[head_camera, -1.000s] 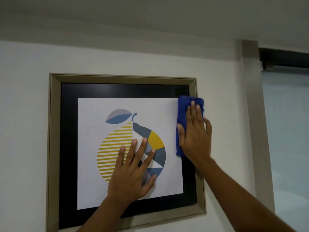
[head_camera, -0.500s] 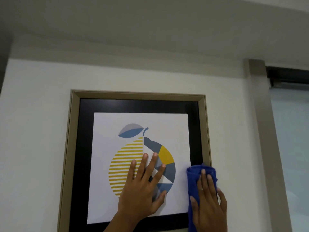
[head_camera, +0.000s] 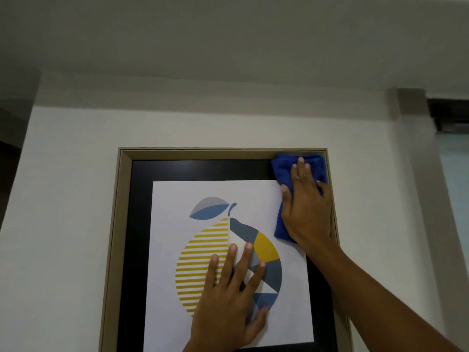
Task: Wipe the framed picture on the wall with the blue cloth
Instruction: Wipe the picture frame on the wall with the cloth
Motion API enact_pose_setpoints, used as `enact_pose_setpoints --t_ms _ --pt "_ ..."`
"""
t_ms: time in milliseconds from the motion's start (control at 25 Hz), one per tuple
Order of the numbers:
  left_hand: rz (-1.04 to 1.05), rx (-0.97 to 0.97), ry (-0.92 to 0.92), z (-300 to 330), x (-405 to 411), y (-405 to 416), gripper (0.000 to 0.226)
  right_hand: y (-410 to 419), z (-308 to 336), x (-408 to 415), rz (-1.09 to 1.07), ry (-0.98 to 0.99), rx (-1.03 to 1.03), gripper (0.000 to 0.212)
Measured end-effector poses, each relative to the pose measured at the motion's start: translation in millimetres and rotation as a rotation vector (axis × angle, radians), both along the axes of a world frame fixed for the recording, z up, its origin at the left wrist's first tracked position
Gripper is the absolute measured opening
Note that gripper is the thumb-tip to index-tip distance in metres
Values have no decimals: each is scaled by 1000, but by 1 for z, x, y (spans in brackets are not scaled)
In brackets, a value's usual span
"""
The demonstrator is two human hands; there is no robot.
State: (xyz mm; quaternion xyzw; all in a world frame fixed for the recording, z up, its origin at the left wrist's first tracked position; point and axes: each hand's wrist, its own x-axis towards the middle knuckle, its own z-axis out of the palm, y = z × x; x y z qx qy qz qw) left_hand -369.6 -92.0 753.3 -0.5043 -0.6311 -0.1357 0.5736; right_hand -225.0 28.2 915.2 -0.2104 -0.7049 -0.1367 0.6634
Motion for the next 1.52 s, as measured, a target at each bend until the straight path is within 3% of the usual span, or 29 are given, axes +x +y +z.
enact_pose_setpoints --t_ms 200,640,760,1040,1360,1520 --pt "15 8 23 -2 -3 3 80 16 6 27 -249 -137 208 51" --pt "9 23 83 -1 -6 6 83 33 -6 45 -364 -105 113 52" --pt "5 34 85 -1 -7 7 84 24 -46 35 -250 -19 47 53" --pt "-25 27 57 -1 -4 4 82 16 -242 33 -118 -56 -21 57" --pt "-36 37 79 0 -1 2 80 -29 -246 -4 -166 -20 -303 57" --pt "-38 59 97 -1 -3 2 79 -5 -257 18 -208 -149 -192 58"
